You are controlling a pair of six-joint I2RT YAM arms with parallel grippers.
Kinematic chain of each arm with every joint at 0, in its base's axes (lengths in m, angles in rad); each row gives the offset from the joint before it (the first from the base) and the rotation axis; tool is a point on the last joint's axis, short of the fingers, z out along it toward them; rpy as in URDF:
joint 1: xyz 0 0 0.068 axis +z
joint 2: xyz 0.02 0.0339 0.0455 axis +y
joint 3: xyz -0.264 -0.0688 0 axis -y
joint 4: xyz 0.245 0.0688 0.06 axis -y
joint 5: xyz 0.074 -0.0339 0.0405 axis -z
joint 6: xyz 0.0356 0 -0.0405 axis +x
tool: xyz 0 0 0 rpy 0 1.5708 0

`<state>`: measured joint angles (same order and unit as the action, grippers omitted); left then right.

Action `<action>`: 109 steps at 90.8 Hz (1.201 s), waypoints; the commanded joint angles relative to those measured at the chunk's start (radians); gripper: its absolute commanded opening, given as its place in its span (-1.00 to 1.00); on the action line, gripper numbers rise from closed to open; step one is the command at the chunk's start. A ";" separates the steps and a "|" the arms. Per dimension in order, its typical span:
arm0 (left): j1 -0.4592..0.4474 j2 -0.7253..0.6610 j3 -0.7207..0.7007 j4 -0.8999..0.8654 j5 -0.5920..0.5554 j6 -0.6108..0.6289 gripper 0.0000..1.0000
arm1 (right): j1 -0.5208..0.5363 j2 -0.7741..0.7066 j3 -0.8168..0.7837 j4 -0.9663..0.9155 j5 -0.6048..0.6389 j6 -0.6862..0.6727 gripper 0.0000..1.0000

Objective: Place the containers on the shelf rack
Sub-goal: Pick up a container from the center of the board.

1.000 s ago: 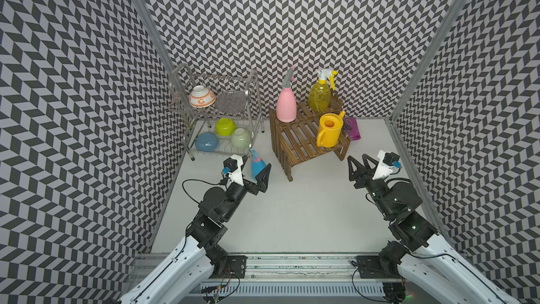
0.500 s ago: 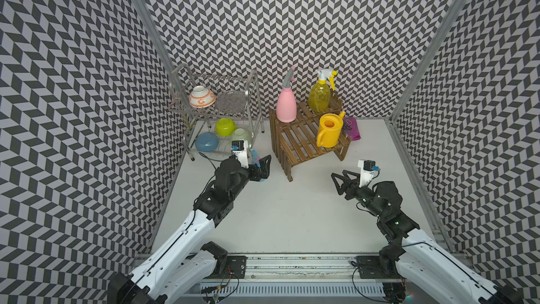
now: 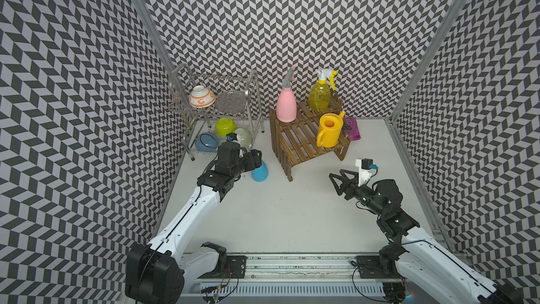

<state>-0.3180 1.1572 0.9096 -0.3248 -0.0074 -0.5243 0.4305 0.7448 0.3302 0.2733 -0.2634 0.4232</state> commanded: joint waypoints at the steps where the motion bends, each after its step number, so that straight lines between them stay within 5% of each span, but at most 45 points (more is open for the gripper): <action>1: -0.042 0.050 0.091 -0.060 -0.102 -0.057 0.73 | -0.005 -0.017 0.025 0.031 -0.014 -0.020 0.45; 24: -0.172 0.243 0.290 -0.321 -0.428 -0.101 0.39 | -0.006 -0.031 0.033 0.013 -0.003 -0.036 0.45; 32: -0.185 0.267 0.312 -0.321 -0.441 -0.092 0.12 | -0.006 -0.036 0.036 0.008 0.001 -0.040 0.45; 54: -0.188 0.334 0.365 -0.346 -0.485 -0.063 -0.21 | -0.006 -0.049 0.043 -0.010 0.014 -0.051 0.45; 109: -0.187 0.354 0.326 -0.330 -0.464 -0.041 -0.37 | -0.006 -0.057 0.053 -0.028 0.032 -0.076 0.45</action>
<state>-0.5037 1.5074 1.2453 -0.6525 -0.4690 -0.5797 0.4286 0.6991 0.3489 0.2230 -0.2417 0.3622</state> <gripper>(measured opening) 0.332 0.724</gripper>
